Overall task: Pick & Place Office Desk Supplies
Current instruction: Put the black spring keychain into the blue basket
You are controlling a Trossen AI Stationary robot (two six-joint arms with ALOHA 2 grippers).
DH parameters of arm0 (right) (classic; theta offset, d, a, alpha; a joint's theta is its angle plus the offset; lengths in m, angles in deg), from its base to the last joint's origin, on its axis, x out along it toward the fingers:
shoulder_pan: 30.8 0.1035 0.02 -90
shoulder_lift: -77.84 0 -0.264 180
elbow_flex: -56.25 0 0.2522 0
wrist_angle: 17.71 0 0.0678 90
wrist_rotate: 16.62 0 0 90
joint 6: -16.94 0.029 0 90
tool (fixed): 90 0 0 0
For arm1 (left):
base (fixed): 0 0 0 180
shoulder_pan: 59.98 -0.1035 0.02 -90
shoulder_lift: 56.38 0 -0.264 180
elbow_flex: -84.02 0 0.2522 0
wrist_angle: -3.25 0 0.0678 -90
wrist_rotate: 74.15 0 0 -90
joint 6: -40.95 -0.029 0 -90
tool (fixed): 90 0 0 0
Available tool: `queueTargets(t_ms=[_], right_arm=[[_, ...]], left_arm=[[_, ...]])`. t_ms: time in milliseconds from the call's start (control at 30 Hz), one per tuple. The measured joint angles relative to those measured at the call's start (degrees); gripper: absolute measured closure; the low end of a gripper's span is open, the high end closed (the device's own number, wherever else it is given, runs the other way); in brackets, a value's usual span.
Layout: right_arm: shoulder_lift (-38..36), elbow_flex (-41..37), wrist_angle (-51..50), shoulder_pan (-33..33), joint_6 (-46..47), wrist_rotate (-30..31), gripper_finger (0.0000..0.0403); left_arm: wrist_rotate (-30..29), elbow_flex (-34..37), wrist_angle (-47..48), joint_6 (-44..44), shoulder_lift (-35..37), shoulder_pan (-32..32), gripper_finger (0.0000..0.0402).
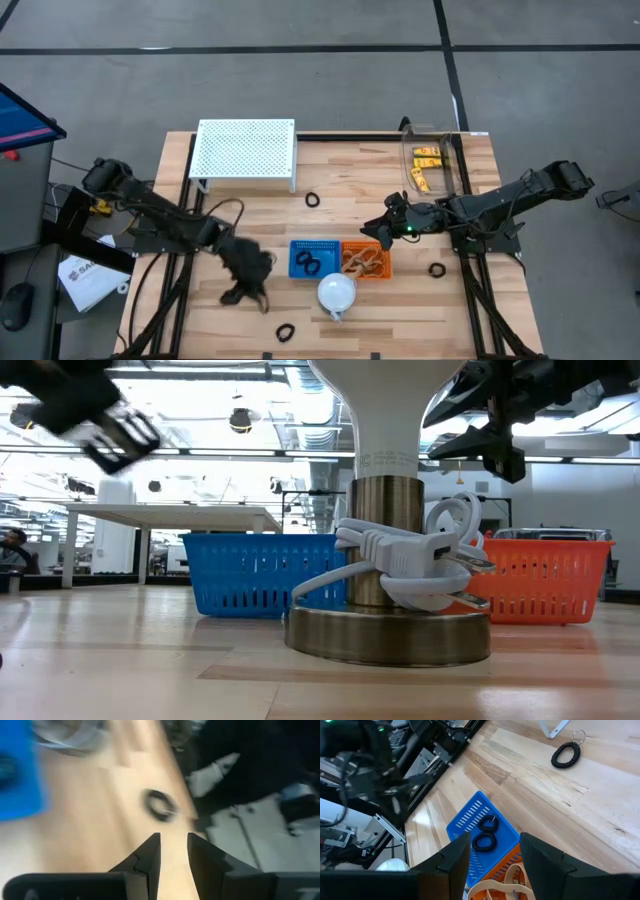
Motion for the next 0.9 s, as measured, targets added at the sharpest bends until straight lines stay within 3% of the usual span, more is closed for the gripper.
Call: queueTargets(t_ms=[233, 433, 667, 900], right_arm=[[0.0, 0.0, 0.0, 0.0, -1.2, -0.2, 0.0235], [0.0, 0.0, 0.0, 0.1, -1.2, -0.3, 0.0235], [0.0, 0.0, 0.0, 0.1, -1.2, -0.4, 0.0235], [0.0, 0.0, 0.0, 0.1, 0.0, -1.1, 0.0235]], left_arm=[[-4.6, 0.0, -6.2, 13.2, -2.5, 11.7, 0.0313], [-6.2, 0.0, -16.7, 18.8, -9.0, 16.8, 0.0313], [-6.2, -1.0, -21.9, 14.2, -17.1, 19.3, 0.0313], [-11.7, -5.4, -12.9, 0.7, -22.0, 17.3, 0.0313]])
